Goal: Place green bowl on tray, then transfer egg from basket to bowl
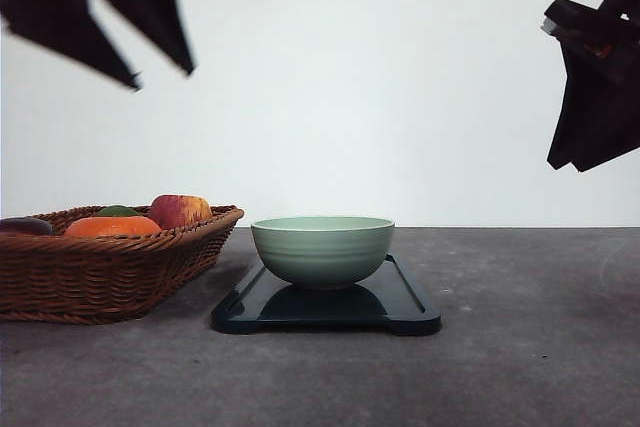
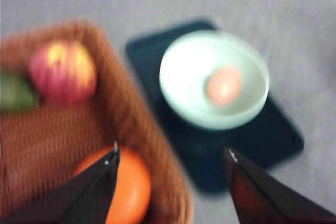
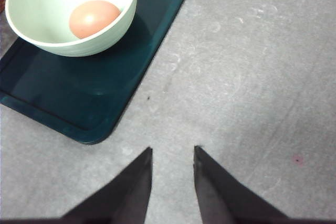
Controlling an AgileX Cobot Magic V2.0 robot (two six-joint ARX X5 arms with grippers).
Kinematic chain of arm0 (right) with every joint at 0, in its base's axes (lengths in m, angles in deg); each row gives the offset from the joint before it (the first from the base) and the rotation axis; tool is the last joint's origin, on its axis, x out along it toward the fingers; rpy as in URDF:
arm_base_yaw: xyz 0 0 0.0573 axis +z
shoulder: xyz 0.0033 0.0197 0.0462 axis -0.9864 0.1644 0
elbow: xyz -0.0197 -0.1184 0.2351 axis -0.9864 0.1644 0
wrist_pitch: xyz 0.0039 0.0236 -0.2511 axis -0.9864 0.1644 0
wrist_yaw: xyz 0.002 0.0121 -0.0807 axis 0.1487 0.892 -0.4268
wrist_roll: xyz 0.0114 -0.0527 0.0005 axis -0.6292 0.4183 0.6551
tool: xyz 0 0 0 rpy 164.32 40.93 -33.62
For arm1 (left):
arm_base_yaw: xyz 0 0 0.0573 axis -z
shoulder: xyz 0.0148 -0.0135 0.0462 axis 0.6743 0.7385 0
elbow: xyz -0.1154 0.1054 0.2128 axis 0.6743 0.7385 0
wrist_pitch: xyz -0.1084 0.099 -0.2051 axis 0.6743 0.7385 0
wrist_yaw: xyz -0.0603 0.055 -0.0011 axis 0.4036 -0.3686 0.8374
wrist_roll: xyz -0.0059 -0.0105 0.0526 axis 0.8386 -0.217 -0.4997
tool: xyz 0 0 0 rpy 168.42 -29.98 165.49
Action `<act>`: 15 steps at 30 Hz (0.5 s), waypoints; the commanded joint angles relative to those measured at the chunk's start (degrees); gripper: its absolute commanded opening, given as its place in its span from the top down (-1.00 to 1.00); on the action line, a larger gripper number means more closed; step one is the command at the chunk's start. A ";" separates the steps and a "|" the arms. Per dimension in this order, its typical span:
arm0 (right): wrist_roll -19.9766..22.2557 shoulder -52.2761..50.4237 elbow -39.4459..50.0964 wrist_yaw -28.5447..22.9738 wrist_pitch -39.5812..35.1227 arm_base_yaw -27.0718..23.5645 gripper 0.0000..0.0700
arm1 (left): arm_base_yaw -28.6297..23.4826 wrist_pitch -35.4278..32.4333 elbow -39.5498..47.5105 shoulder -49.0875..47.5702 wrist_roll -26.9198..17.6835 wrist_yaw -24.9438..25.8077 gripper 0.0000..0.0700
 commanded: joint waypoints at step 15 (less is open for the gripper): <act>-0.73 0.28 -0.33 0.54 0.53 0.22 0.56 | -1.71 2.31 11.85 -8.85 4.61 -0.14 -0.12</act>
